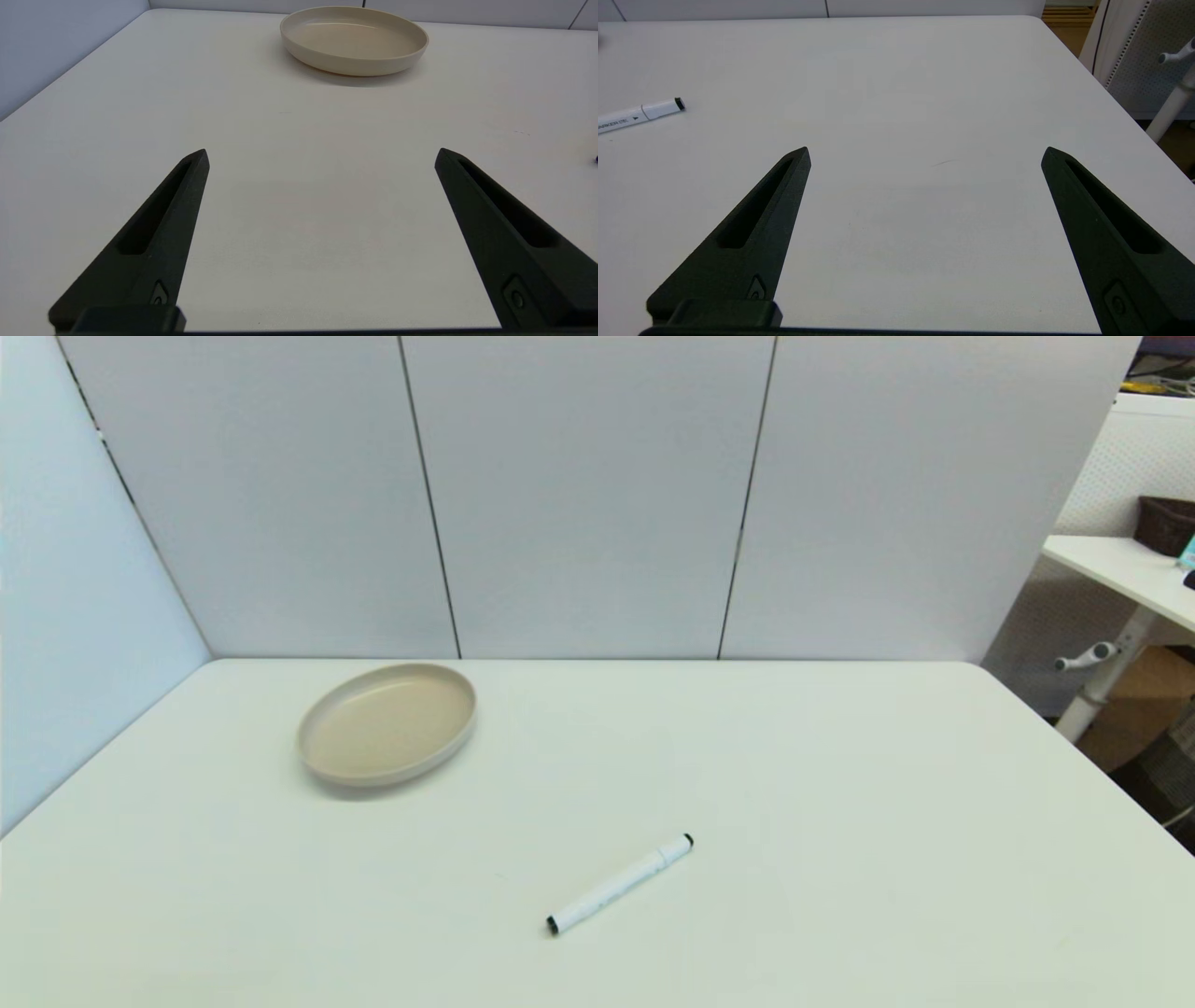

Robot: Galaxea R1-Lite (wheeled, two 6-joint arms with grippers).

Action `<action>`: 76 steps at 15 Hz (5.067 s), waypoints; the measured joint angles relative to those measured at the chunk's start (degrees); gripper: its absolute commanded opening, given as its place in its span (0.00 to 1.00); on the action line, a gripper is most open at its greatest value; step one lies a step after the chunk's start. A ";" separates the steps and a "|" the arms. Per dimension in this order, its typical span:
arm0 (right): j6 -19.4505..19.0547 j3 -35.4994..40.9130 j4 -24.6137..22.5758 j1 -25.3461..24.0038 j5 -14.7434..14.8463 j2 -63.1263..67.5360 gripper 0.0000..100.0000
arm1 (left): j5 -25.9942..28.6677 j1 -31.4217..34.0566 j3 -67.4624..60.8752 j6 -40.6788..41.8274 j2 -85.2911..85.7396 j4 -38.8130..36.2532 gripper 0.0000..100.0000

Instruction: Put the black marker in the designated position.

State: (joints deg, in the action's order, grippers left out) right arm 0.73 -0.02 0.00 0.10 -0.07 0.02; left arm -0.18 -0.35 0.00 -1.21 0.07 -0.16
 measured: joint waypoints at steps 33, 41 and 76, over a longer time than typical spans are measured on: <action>-0.02 0.02 0.00 0.00 0.00 0.00 1.00 | 7.53 -9.40 37.29 23.94 -43.95 14.32 1.00; -0.02 0.02 0.02 0.00 0.00 0.00 1.00 | 7.89 -25.82 43.04 28.32 -72.81 1.61 1.00; -0.02 0.02 0.02 0.00 -0.02 0.00 1.00 | 7.57 -46.93 42.36 9.97 -107.35 -30.40 1.00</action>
State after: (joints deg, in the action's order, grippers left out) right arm 0.71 0.00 0.02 0.10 -0.10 0.02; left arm 7.39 -47.29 42.36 8.77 -107.28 -30.56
